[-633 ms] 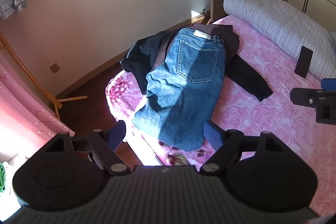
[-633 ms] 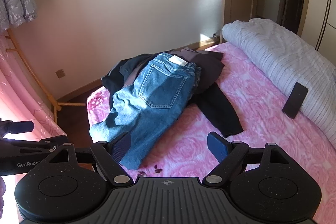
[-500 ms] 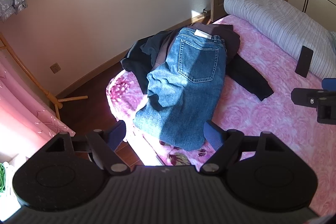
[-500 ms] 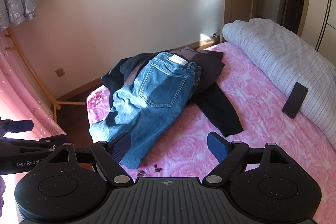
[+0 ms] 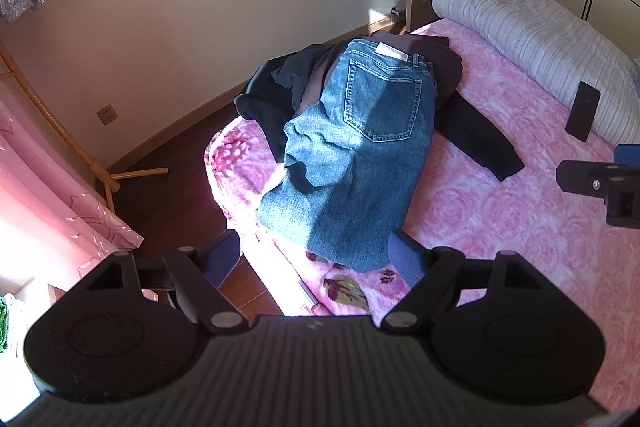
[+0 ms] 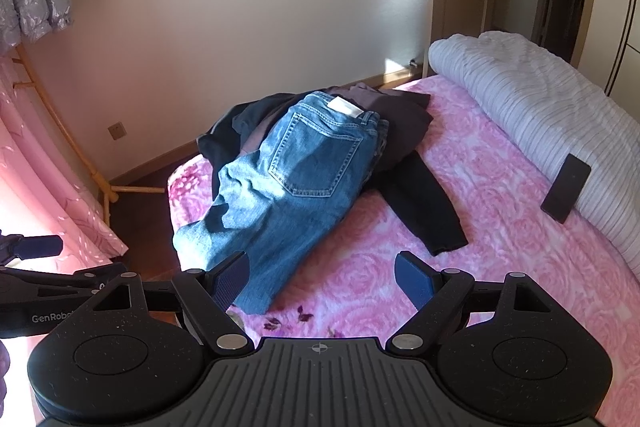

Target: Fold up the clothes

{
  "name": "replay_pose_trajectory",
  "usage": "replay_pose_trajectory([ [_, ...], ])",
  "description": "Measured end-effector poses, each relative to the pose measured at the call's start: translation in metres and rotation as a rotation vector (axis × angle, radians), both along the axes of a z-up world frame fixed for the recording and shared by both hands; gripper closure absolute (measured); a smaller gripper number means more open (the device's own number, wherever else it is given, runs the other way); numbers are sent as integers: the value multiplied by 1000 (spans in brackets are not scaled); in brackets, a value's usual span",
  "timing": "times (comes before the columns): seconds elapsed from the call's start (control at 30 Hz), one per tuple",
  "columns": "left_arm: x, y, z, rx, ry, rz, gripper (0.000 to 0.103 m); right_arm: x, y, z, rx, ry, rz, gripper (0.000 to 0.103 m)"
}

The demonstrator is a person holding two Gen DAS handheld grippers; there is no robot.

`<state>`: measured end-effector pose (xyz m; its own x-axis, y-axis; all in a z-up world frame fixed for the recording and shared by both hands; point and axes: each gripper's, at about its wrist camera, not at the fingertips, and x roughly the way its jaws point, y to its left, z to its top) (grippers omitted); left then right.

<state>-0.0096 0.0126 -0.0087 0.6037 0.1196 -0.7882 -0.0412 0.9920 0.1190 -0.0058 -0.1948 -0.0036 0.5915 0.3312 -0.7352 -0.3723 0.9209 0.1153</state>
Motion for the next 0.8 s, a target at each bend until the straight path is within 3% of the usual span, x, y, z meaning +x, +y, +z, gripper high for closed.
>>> replay_pose_trajectory([
  [0.8, -4, 2, -2, -2, 8, 17, 24, 1, 2, 0, -3, 8, 6, 20],
])
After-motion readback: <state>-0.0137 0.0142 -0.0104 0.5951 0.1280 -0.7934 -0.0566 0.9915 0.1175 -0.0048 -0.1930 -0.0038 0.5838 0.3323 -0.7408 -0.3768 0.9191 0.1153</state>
